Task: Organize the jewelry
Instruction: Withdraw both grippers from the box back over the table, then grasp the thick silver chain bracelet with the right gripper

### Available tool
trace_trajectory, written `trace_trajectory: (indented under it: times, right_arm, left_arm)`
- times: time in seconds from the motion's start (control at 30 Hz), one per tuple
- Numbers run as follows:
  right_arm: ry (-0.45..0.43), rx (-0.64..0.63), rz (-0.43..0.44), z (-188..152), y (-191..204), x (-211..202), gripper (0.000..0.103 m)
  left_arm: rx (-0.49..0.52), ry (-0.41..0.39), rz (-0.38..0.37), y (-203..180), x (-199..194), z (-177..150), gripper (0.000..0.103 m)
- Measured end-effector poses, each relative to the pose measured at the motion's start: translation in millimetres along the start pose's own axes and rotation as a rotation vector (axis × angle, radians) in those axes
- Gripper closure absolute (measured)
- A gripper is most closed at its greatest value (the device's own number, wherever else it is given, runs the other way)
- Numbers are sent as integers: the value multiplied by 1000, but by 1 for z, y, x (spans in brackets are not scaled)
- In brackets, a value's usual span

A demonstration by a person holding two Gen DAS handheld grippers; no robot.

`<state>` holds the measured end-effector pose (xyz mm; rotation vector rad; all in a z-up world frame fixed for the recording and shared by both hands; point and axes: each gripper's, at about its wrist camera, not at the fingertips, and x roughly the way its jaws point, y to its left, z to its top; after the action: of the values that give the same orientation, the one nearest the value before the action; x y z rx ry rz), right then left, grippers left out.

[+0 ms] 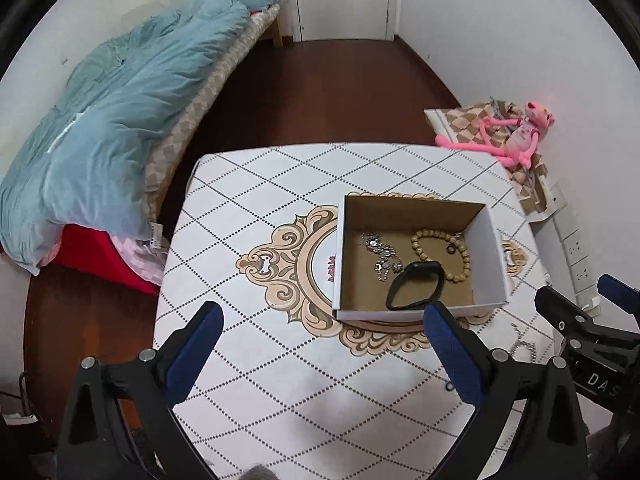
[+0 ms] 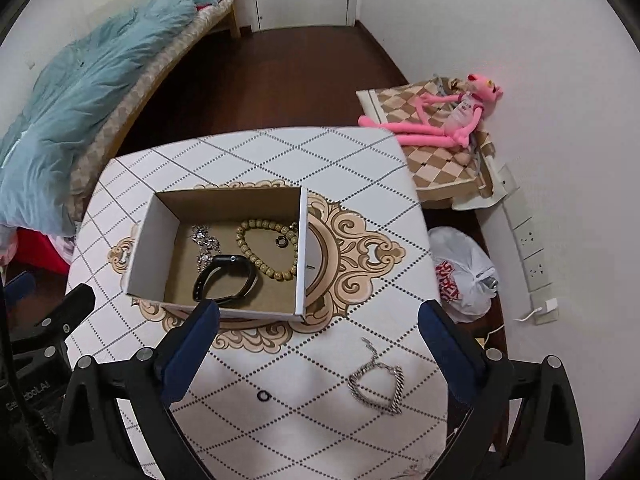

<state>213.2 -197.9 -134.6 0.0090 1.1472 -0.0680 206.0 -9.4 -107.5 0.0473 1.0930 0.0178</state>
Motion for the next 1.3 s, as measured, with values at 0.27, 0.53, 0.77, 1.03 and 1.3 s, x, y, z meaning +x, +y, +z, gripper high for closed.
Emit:
trace_trajectory:
  times: [0.27,0.53,0.77,1.03,1.3]
  right_arm:
    - [-116,-8,-15,-17,0,-68,2]
    - [-215,-6,-11,-32,3,-125,2]
    - [-248,6,17,-39,2,-146,2]
    - [-217,70,32,-48,-25,-123,2]
    - [-66,164,-7,-78,-76,-39,3]
  left_arm:
    - [-22,-87,-23,1,-58,-13,1]
    - [-11,-160,-28,3,-103,-24,1]
    - [-38,-168,-18,5,-113,-32,1]
    - [-29,-149,13,-11,-81,-53,1]
    - [5,-6,42,-41,-7,-84,1]
